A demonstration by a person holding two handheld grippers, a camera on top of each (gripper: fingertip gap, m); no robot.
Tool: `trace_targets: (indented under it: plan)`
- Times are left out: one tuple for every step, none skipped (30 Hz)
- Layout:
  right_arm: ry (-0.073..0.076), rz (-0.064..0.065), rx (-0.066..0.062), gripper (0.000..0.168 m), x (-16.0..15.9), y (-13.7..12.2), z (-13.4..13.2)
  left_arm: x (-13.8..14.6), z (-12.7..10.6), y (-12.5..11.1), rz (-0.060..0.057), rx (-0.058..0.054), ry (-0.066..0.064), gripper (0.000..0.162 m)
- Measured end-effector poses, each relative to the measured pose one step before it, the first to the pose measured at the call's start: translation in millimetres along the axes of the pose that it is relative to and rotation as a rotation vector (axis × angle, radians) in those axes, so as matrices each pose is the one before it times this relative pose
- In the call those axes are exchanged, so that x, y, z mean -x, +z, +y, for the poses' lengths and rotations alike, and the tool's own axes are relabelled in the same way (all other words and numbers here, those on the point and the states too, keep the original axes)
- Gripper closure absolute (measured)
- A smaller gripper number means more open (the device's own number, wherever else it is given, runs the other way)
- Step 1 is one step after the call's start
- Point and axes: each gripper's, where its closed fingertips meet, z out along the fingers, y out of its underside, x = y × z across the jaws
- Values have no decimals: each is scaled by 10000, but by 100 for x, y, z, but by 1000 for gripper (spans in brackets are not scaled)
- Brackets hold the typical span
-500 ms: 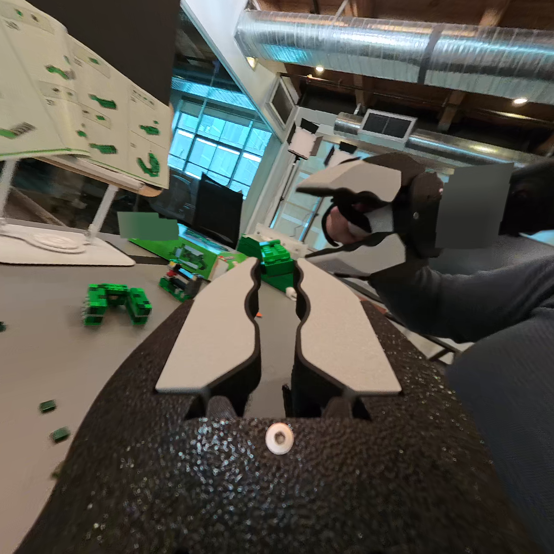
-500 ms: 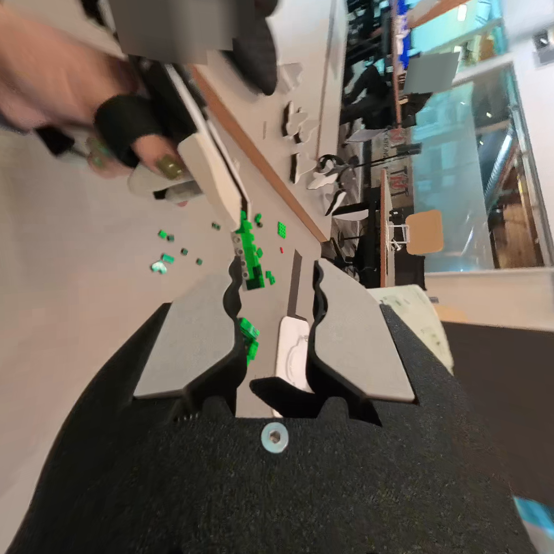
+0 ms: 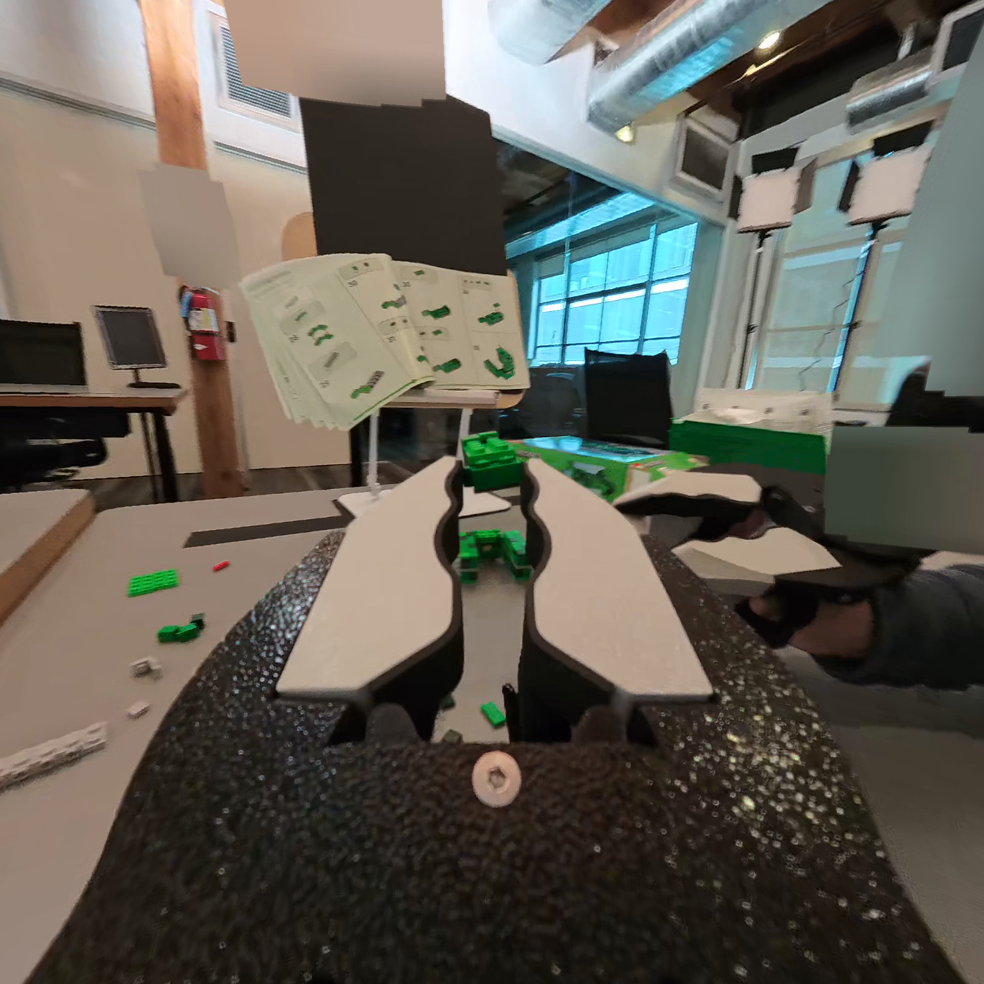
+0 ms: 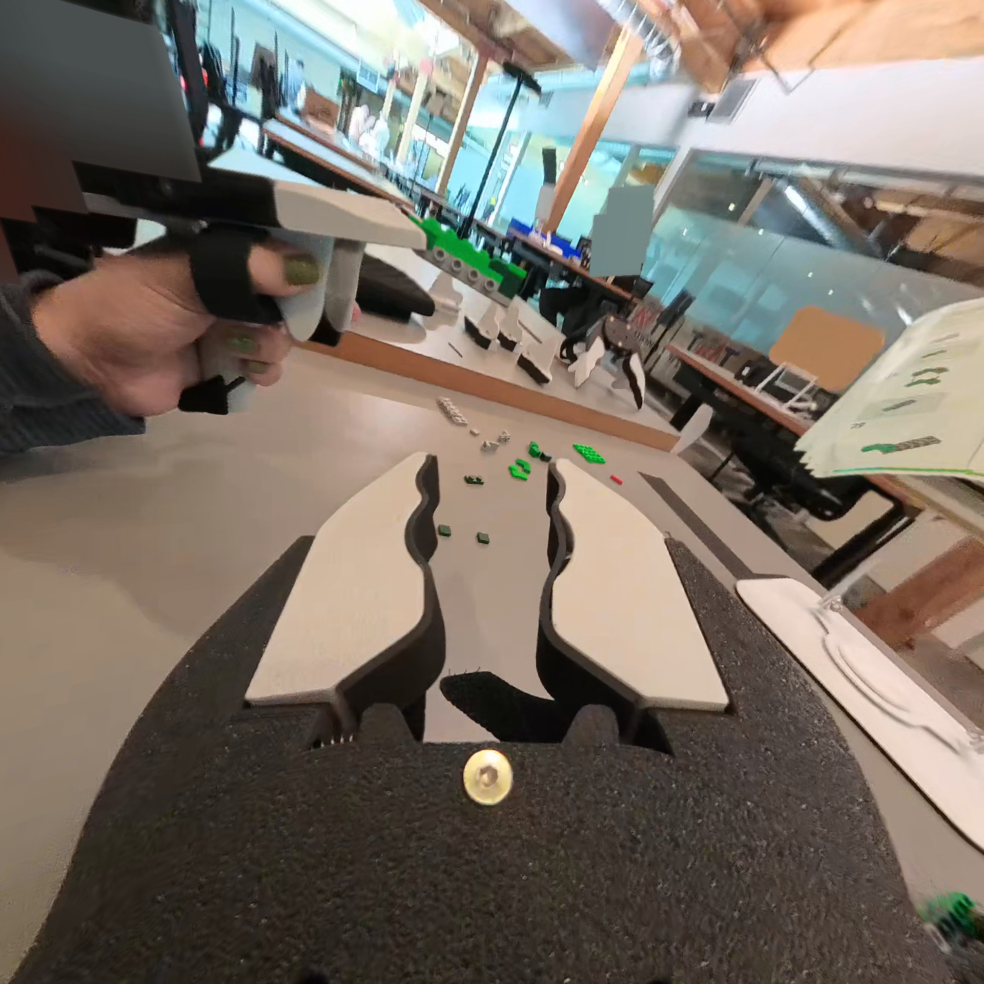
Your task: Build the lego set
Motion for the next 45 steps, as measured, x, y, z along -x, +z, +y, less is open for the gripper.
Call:
trace_targets:
  plan:
    - [44, 87, -261, 131, -79, -223, 262, 72, 105, 47, -259, 67, 357, 142]
    - [106, 28, -213, 132, -72, -157, 279, 25, 109, 23, -258, 91, 439, 142]
    - [115, -79, -191, 132, 19, -107, 248, 34, 145, -8, -278, 118, 486, 142]
    - [40, -89, -179, 134, -8, -55, 170, -28, 156, -40, -269, 104, 504, 142]
    - [-28, -45, -192, 136, -139, -2, -131, -186, 140, -78, -189, 68, 492, 142]
    - [-35, -100, -205, 136, -83, -25, -322, -309, 109, -41, -89, 25, 478, 142]
    - [-93, -119, -218, 137, 11, -7, -201, -281, 106, 49, -74, 29, 415, 142]
    - [-46, -24, -125, 139, -51, 26, 39, -159, 222, 148, -77, 84, 338, 142]
    - [91, -21, -61, 139, -67, 38, 48, -147, 394, 225, -6, 161, 227, 142]
    - [202, -158, -36, 140, 105, -9, -23, -145, 442, 257, 55, 198, 101, 142]
    - [185, -140, -84, 140, 103, -63, -84, -83, 352, 227, 35, 127, 52, 142]
    - [93, -18, -108, 141, -45, -92, -122, 18, 291, 146, -19, 61, 12, 142]
    - [28, 43, -100, 143, -134, -120, -121, 121, 300, 112, -69, 81, -34, 142]
    - [27, 34, -95, 145, -115, -105, -107, 276, 351, 63, -153, 129, -40, 142]
    - [44, 11, -78, 148, -87, -102, -79, 377, 386, 52, -215, 163, -16, 142]
    - [53, -10, -51, 150, -47, -71, -37, 377, 363, 38, -201, 165, 2, 142]
    - [67, -17, -20, 153, -44, -56, -7, 333, 320, 43, -183, 147, -5, 142]
    - [74, -26, -5, 156, -23, -26, 18, 322, 305, 56, -189, 139, -15, 142]
    - [70, -37, -4, 158, 3, -22, 25, 280, 242, 54, -172, 122, -13, 142]
    - [52, -9, 8, 160, -43, -2, 55, 241, 183, 43, -154, 93, -10, 142]
    - [27, 20, 27, 162, -69, 18, 76, 121, 128, 42, -77, 66, -6, 142]
    - [12, 31, 44, 164, -85, 34, 99, 54, 92, 39, -37, 51, -9, 142]
    - [15, 45, 44, 165, -90, 41, 97, 72, 98, 49, -63, 60, 5, 142]
    - [1, 26, 41, 166, -59, 29, 84, 85, 130, 59, -69, 88, 3, 142]
    - [-1, 29, 23, 167, -53, 18, 52, 91, 130, 50, -64, 79, 2, 142]
    - [-14, 22, 0, 168, -35, -2, 10, 88, 129, 80, -48, 71, -22, 142]
    - [-29, 4, -30, 168, 2, 11, -18, 61, 145, 77, -3, 73, -59, 142]
    - [-55, -57, -60, 168, 94, 42, -44, 1, 135, 91, 39, 64, -83, 142]
    - [-69, -113, -25, 168, 177, 75, -17, -84, 106, 63, 104, 60, -98, 142]
    - [-56, -73, 60, 168, 132, 80, 73, -218, 94, 61, 192, 60, -130, 142]
    - [-89, -20, 79, 168, 88, 62, 109, -288, 61, 66, 239, 54, -138, 142]
    - [-107, 27, 42, 168, 15, 15, 57, -231, 42, 64, 166, 46, -62, 142]
    - [-77, 27, 12, 168, 10, 13, 23, -107, 30, 30, 46, 31, 44, 142]
    - [-53, -9, 29, 168, 54, 28, 35, -55, -46, -12, -15, -12, 102, 142]
    - [-54, -5, 40, 168, 39, 22, 53, -93, -90, -37, 10, -49, 102, 142]
    - [-55, 2, 38, 168, 37, 32, 59, -107, -93, -27, 23, -38, 80, 142]
    - [-54, -3, 34, 168, 39, 16, 53, -90, -72, -21, 12, -38, 72, 142]
    - [-52, 6, 29, 168, 22, 12, 36, -64, -53, -17, 13, -31, 52, 142]
    - [-53, 14, 36, 168, 1, 9, 48, -40, -4, 9, 10, 3, 14, 142]
    - [-54, -15, 32, 168, 53, 28, 40, -7, 51, 30, 1, 28, -9, 142]
    - [-34, -43, 34, 168, 83, 34, 40, 18, 66, 36, 8, 31, -22, 142]
    - [-36, -30, 26, 168, 69, 27, 26, 4, 72, 39, 25, 32, -40, 142]
    - [-37, -7, 29, 168, 38, 25, 52, 11, 78, 46, 30, 24, -61, 142]
    - [-30, 8, 40, 168, 11, 22, 61, 45, 40, 3, 20, 2, -70, 142]
    - [-27, 32, 42, 168, -38, 16, 72, 60, 11, -6, 15, -21, -79, 142]
